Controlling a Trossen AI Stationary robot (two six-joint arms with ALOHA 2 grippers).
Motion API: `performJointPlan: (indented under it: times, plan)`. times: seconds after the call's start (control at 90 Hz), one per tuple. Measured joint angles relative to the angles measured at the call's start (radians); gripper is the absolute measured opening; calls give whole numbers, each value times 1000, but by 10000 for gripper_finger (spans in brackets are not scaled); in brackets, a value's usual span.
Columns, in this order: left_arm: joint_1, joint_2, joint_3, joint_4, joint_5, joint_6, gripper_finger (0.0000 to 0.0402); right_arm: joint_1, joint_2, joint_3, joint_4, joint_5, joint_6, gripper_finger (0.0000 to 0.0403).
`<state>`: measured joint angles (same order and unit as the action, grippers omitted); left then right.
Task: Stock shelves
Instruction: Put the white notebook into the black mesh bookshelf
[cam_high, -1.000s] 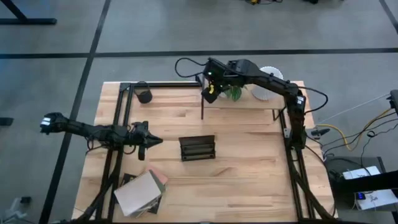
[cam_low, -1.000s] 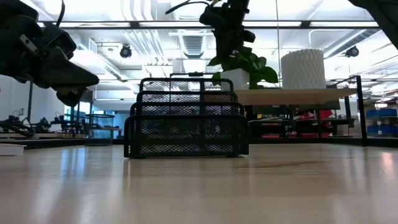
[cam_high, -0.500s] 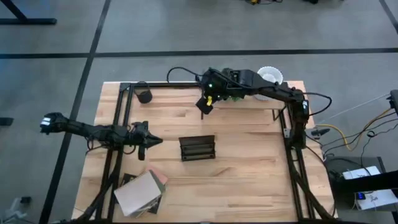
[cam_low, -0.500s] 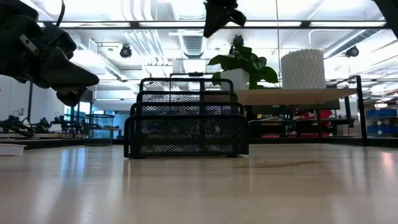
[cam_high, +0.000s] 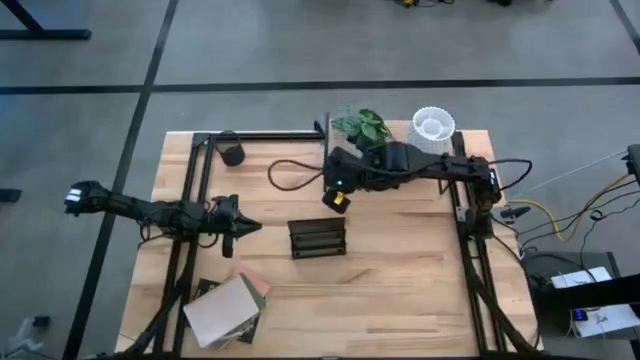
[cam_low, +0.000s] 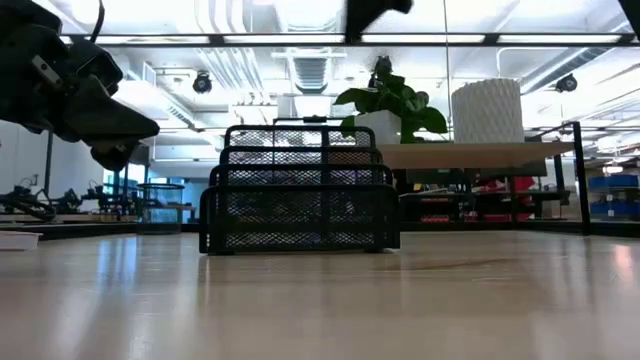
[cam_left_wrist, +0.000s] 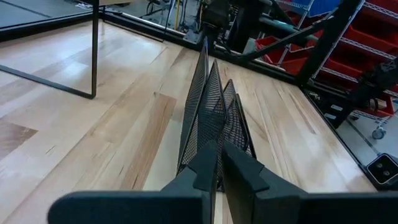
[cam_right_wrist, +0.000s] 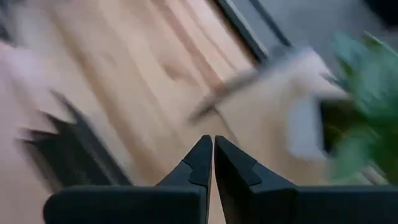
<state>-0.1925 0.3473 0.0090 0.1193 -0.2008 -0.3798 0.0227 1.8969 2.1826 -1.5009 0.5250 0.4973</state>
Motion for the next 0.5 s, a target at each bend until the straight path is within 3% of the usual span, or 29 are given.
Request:
performJointPlan:
  times: [0.1,0.5]
  plan:
    - [0,0,0,0,0,0,7,18,-2,-17,-68,79,88,0]
    - [0,0,0,5,0,0,6,27,-81,-202,-72,79,118,0]
